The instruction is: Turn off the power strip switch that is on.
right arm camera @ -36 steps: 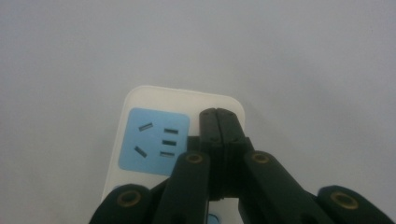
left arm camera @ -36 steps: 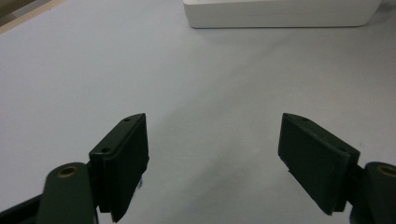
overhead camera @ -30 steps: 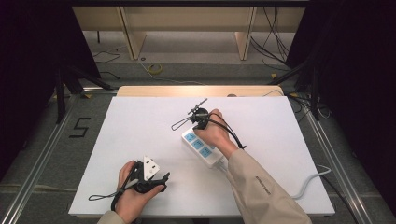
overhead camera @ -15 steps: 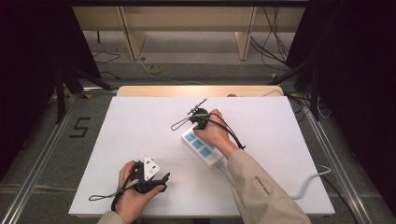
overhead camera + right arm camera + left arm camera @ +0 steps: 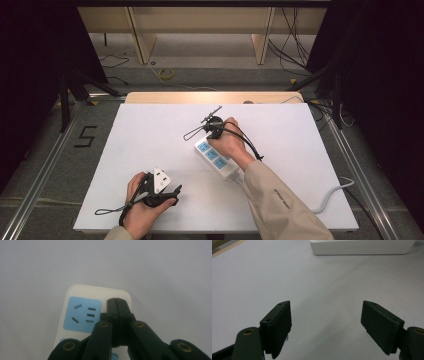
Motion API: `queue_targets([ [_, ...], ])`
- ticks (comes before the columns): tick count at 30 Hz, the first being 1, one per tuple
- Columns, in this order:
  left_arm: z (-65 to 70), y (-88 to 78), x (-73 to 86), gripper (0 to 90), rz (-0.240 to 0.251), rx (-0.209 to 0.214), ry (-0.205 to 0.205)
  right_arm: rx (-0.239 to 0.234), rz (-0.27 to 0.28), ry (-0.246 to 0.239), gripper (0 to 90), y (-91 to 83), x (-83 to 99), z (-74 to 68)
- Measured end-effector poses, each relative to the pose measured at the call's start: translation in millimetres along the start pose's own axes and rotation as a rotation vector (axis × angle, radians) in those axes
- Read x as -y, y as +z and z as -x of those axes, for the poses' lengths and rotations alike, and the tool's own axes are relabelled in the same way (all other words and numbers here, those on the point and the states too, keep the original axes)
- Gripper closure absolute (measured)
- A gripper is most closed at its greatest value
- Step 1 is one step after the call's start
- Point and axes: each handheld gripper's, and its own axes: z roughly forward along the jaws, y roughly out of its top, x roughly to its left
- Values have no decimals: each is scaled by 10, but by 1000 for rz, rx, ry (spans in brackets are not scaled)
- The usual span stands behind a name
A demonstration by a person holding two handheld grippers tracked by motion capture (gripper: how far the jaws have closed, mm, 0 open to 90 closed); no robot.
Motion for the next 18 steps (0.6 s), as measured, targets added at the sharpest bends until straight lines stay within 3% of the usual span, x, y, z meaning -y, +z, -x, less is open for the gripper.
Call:
queue_targets([
  [5, -4, 2, 2, 243, 1, -1, -6, 4, 9, -2, 900, -12, 3, -2],
  [12, -1, 9, 3, 243, 1, -2, -6, -16, 72, 9, 900, -161, 28, 61],
  [18, 1, 11, 4, 244, -1, -4, -7, -25, 74, 0, 868, -262, 101, 110],
])
